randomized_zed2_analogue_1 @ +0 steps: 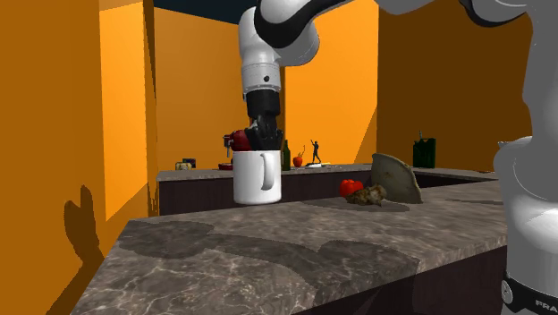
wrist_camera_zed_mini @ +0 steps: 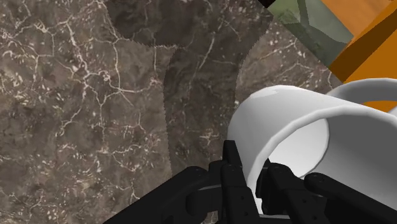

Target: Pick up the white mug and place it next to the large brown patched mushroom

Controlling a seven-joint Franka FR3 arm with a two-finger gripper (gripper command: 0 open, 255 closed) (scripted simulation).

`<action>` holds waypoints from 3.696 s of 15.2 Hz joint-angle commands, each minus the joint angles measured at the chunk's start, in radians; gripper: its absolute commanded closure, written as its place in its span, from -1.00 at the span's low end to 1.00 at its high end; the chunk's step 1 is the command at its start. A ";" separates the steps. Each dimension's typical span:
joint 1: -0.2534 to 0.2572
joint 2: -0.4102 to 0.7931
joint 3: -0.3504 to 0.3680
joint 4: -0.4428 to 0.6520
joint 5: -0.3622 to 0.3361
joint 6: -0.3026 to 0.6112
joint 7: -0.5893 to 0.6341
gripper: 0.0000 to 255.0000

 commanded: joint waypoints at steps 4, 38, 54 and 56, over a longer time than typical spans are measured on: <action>-0.001 -0.007 -0.001 0.059 0.000 -0.067 0.000 1.00; -0.067 -0.237 -0.098 0.158 -0.029 -0.398 -0.152 1.00; -0.183 -0.566 -0.325 -0.085 -0.203 -0.468 -0.469 1.00; -0.198 -0.593 -0.358 -0.095 -0.233 -0.478 -0.513 1.00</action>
